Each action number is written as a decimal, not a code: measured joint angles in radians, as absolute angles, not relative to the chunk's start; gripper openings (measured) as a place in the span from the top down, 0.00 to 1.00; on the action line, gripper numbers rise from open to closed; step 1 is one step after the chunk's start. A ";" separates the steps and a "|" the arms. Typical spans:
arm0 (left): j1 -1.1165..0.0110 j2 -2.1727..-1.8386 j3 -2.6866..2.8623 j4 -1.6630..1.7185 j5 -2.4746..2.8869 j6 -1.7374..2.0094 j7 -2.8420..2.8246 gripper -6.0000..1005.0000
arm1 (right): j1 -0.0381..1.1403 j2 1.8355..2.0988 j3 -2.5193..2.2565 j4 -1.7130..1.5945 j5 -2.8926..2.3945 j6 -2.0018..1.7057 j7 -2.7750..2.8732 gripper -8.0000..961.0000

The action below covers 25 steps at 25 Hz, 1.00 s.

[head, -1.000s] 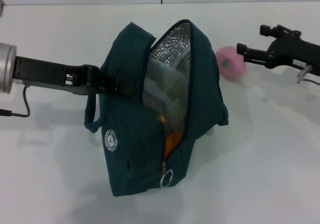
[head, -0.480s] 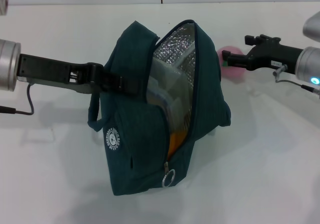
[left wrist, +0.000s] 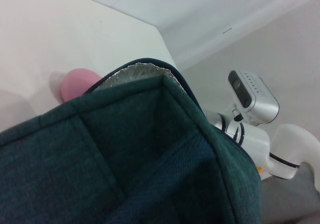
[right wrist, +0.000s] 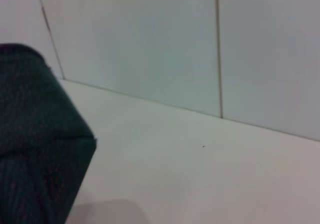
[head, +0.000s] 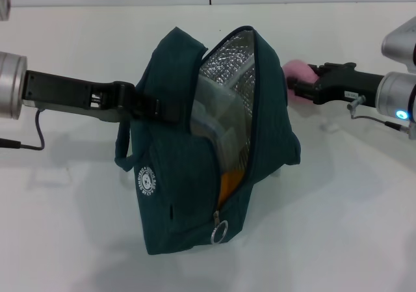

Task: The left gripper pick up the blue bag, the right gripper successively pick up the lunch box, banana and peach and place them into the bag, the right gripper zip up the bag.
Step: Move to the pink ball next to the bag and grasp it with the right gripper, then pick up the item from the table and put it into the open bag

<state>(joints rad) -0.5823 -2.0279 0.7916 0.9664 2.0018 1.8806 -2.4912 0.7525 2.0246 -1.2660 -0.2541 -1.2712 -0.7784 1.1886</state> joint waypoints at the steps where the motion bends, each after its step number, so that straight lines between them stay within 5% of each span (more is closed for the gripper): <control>1: -0.582 -2.028 0.792 0.966 2.002 1.881 -2.491 0.95 | 0.748 2.024 -1.265 -0.260 -1.270 -0.777 1.189 0.39; 6: -0.580 -2.027 0.792 0.966 2.002 1.881 -2.491 0.95 | 0.712 2.023 -1.264 -0.309 -1.269 -0.775 1.189 0.60; 12: -0.576 -2.026 0.792 0.969 2.002 1.882 -2.491 0.95 | 0.686 2.022 -1.264 -0.347 -1.268 -0.790 1.193 0.65; 20: -0.565 -2.025 0.792 0.972 2.000 1.884 -2.491 0.95 | 0.469 2.017 -1.262 -0.627 -1.111 -1.106 1.191 0.73; 25: -0.564 -2.023 0.791 0.973 1.998 1.884 -2.491 0.95 | 0.430 2.015 -1.262 -0.696 -1.072 -1.328 1.188 0.78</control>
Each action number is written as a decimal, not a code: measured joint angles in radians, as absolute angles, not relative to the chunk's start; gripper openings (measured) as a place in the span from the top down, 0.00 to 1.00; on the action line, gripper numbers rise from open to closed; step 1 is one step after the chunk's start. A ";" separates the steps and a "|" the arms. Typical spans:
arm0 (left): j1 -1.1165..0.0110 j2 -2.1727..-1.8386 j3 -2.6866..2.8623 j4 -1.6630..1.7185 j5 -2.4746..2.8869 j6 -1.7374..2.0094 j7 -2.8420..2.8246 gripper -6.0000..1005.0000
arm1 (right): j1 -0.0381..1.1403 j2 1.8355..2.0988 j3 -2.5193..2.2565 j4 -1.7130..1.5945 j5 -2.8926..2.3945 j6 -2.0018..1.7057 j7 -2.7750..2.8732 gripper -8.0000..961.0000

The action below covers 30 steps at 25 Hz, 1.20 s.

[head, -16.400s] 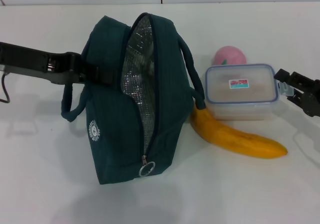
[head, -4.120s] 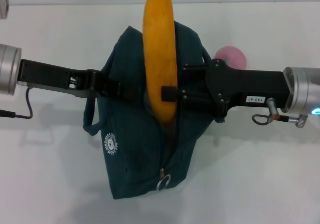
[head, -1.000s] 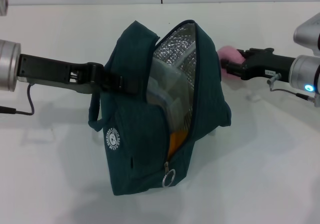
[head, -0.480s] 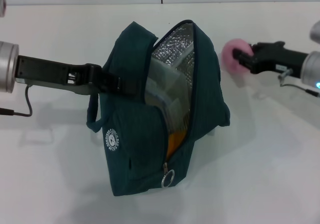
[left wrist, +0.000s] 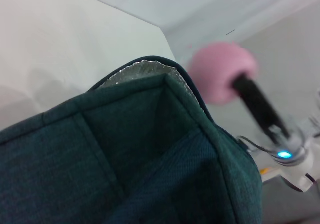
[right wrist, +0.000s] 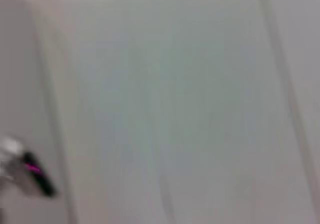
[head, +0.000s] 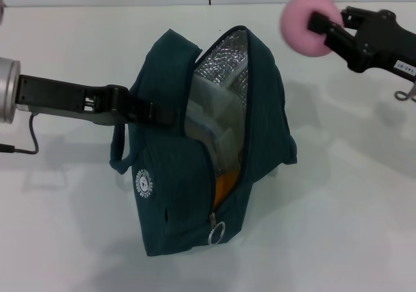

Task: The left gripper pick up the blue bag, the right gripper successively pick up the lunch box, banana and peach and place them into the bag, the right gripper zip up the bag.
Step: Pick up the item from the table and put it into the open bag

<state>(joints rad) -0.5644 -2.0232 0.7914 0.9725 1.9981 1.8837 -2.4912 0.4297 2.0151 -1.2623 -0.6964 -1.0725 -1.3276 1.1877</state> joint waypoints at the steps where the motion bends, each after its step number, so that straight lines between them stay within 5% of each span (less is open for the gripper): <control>1: -0.565 -2.023 0.791 0.973 1.998 1.884 -2.491 0.95 | 0.434 2.015 -1.264 -0.704 -1.071 -1.424 1.187 0.79; 27: -0.576 -2.020 0.790 0.974 1.982 1.877 -2.491 0.95 | 0.594 2.016 -1.484 -0.619 -1.142 -1.446 1.258 0.89; 30: -0.574 -2.020 0.790 0.974 1.982 1.877 -2.491 0.95 | 0.589 2.014 -1.479 -0.622 -1.139 -1.454 1.258 0.72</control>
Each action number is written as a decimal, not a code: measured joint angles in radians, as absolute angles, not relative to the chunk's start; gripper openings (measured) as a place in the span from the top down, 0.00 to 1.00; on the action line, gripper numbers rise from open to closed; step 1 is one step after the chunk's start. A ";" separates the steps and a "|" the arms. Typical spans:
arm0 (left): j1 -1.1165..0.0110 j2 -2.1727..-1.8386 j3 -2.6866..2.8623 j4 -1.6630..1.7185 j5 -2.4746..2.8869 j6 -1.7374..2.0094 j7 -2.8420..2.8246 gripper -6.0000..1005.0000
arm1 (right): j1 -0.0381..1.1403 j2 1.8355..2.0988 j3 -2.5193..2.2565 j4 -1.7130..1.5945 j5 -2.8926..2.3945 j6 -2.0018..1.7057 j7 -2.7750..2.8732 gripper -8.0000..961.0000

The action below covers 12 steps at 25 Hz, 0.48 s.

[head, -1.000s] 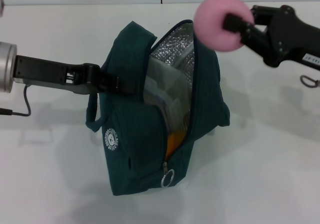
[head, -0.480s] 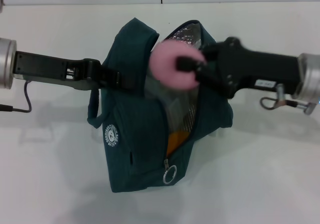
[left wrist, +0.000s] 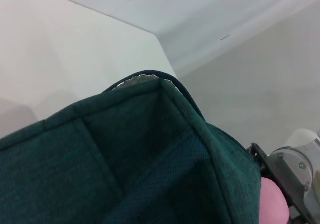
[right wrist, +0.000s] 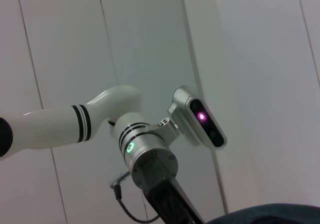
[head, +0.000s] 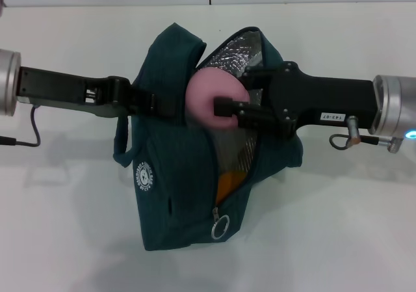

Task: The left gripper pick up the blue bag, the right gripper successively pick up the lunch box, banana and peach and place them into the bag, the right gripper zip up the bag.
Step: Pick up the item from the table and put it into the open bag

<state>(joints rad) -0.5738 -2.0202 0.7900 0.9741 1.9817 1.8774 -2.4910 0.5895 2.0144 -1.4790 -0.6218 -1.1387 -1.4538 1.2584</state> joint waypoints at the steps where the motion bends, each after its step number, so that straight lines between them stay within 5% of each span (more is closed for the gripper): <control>1: -0.573 -2.020 0.790 0.974 1.982 1.877 -2.491 0.95 | 0.589 2.014 -1.479 -0.622 -1.139 -1.456 1.258 0.68; 12: -0.569 -2.016 0.785 0.970 1.982 1.876 -2.485 0.95 | 0.578 2.007 -1.452 -0.632 -1.143 -1.467 1.280 0.31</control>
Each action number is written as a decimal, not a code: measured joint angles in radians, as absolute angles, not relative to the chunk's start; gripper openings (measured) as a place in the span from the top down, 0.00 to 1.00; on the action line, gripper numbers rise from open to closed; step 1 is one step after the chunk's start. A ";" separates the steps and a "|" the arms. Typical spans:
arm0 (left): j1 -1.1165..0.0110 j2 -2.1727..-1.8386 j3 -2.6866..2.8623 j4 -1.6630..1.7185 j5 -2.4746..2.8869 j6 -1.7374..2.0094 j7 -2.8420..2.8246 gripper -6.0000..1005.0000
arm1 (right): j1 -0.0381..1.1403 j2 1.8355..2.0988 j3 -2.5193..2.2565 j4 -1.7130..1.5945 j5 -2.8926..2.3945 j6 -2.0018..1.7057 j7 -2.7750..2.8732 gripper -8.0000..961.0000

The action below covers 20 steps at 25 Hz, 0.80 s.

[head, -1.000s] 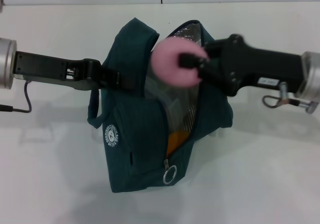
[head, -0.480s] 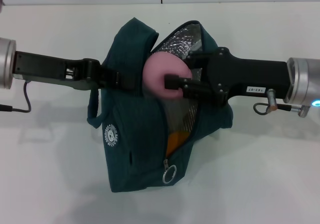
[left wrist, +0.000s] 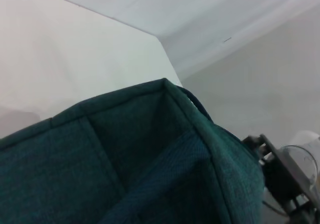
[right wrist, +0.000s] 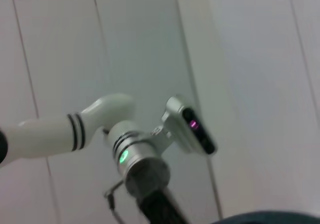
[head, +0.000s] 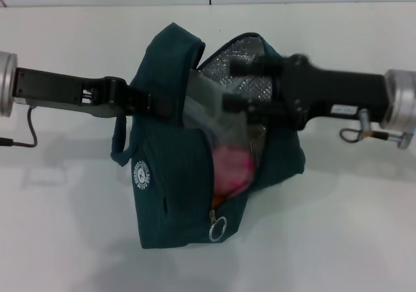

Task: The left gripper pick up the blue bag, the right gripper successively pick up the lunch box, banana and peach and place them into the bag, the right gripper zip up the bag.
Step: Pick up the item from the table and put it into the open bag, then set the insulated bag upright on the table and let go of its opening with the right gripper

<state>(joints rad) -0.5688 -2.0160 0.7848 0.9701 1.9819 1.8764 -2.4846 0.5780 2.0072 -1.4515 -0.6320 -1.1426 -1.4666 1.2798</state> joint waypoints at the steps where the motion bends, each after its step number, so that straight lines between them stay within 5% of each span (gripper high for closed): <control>1: -0.568 -2.016 0.780 0.970 1.982 1.876 -2.484 0.95 | 0.567 2.007 -1.425 -0.640 -1.142 -1.474 1.281 0.31; 20: -0.572 -2.023 0.767 0.966 1.990 1.876 -2.480 0.95 | 0.481 2.002 -1.192 -0.586 -1.172 -1.376 1.381 0.31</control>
